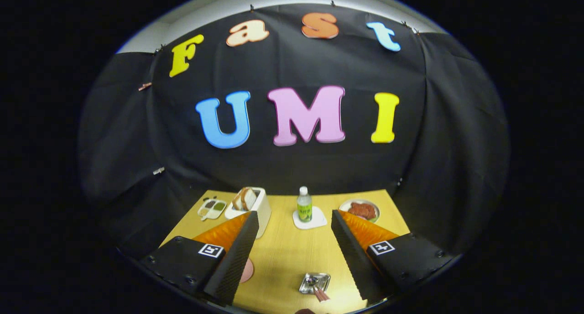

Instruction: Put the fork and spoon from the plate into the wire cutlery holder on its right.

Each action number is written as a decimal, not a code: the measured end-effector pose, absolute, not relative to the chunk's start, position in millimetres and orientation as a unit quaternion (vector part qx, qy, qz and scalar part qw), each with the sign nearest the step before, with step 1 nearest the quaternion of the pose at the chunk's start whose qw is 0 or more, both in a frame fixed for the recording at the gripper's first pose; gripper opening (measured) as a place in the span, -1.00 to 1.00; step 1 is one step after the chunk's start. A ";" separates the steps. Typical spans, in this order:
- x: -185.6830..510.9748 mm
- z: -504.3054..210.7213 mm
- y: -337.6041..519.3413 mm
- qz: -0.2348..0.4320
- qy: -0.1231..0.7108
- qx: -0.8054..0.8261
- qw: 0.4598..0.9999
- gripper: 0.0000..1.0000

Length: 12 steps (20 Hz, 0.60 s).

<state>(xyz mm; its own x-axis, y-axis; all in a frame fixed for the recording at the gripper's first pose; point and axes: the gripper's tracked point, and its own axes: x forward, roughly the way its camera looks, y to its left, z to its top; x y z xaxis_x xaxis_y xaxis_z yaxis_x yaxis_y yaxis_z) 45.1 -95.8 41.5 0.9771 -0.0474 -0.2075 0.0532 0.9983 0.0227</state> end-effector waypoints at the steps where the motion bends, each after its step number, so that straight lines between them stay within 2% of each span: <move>1: 42.8 57.7 -100.0 -0.032 0.081 0.003 0.996 0.98; 7: 13.3 127.4 -119.0 -0.042 -0.052 0.000 0.998 0.98; 12: -20.7 129.9 -119.0 -0.027 -0.115 -0.002 0.993 0.97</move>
